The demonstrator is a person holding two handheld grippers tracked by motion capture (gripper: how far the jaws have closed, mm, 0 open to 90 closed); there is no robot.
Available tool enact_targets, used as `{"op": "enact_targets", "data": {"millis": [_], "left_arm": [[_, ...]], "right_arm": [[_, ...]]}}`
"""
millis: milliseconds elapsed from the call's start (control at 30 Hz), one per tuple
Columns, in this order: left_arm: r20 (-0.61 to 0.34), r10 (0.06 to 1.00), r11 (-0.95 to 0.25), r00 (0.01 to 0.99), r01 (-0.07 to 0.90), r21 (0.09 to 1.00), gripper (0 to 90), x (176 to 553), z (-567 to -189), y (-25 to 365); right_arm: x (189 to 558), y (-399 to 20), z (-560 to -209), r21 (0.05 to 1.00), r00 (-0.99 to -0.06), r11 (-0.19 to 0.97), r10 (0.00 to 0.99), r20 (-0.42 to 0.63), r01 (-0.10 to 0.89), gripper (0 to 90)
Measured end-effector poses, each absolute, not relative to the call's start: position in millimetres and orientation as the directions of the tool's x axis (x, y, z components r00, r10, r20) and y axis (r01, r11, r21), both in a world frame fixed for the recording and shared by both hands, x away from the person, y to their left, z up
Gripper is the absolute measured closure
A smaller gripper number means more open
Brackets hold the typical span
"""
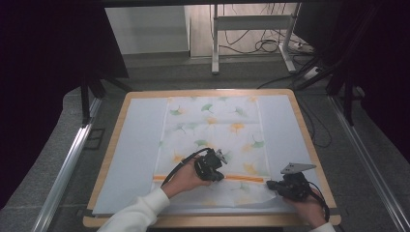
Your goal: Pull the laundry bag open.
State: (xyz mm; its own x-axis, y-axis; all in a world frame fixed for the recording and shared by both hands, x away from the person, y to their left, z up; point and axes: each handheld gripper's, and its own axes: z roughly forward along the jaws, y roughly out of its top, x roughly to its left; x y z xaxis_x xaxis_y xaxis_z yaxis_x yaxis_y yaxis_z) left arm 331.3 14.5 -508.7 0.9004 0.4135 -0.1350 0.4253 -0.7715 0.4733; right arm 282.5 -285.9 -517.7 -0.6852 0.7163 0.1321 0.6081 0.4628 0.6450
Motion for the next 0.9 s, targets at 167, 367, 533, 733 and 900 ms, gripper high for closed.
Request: {"op": "enact_targets", "data": {"millis": [167, 367, 533, 733, 900], "left_arm": [[-0.139, 0.417, -0.768, 0.898, 0.430, 0.475, 90.0, 331.0, -509.1, 17.8], [-0.138, 0.422, -0.766, 0.896, 0.434, 0.474, 90.0, 330.5, -509.1, 22.3], [-0.139, 0.432, -0.763, 0.891, 0.443, 0.471, 90.0, 330.5, -509.5, 29.8], [-0.145, 0.441, -0.756, 0.886, 0.454, 0.472, 90.0, 330.0, -510.2, 37.9], [-0.143, 0.449, -0.756, 0.882, 0.460, 0.465, 90.0, 330.4, -510.4, 47.0]], "right_arm": [[282.5, -285.9, -517.8, 0.645, -0.686, 0.463, 0.716, 0.131, 0.607, 89.3], [282.5, -285.9, -517.8, 0.645, -0.686, 0.464, 0.716, 0.131, 0.607, 89.3], [282.5, -286.0, -517.7, 0.645, -0.686, 0.463, 0.716, 0.132, 0.608, 89.3], [282.6, -286.0, -517.8, 0.645, -0.686, 0.463, 0.716, 0.133, 0.608, 89.3], [282.5, -286.0, -517.8, 0.645, -0.686, 0.463, 0.716, 0.133, 0.608, 89.3]]}}
